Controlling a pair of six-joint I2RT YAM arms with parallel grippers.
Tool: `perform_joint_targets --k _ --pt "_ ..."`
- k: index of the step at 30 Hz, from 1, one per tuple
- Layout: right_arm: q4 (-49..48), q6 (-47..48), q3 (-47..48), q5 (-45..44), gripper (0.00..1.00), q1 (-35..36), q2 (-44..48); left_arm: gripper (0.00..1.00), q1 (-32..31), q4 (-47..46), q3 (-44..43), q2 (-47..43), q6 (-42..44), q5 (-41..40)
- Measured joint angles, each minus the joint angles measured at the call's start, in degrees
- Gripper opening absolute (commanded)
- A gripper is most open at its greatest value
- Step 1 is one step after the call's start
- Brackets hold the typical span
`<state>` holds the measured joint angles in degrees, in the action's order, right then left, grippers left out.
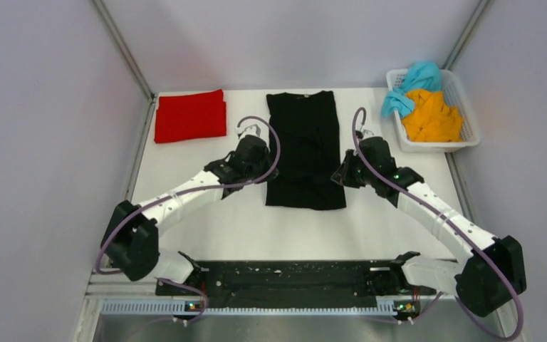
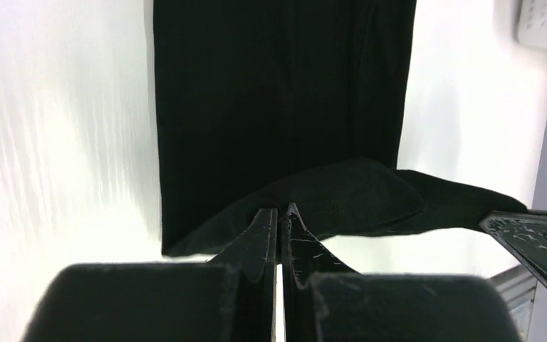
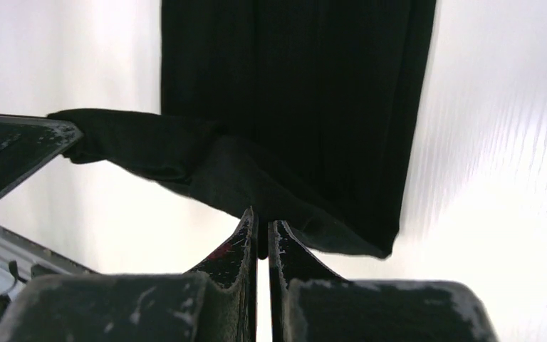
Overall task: Fold and stack the t-shirts
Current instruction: Fold the folded rectangular tshirt in 1/3 of the way
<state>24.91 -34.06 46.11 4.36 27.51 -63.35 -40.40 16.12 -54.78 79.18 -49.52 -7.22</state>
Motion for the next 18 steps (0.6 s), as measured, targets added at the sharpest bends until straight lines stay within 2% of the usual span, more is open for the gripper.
perform_joint_targets --k 7,18 --pt "-6.1 2.54 7.76 1.36 0.0 -5.49 -10.32 0.0 7.17 0.98 -12.48 11.13 7.21 4.79" --pt "-12.48 4.5 15.39 7.13 0.0 -11.1 -24.87 0.0 14.56 3.93 -27.06 26.82 12.02 15.02"
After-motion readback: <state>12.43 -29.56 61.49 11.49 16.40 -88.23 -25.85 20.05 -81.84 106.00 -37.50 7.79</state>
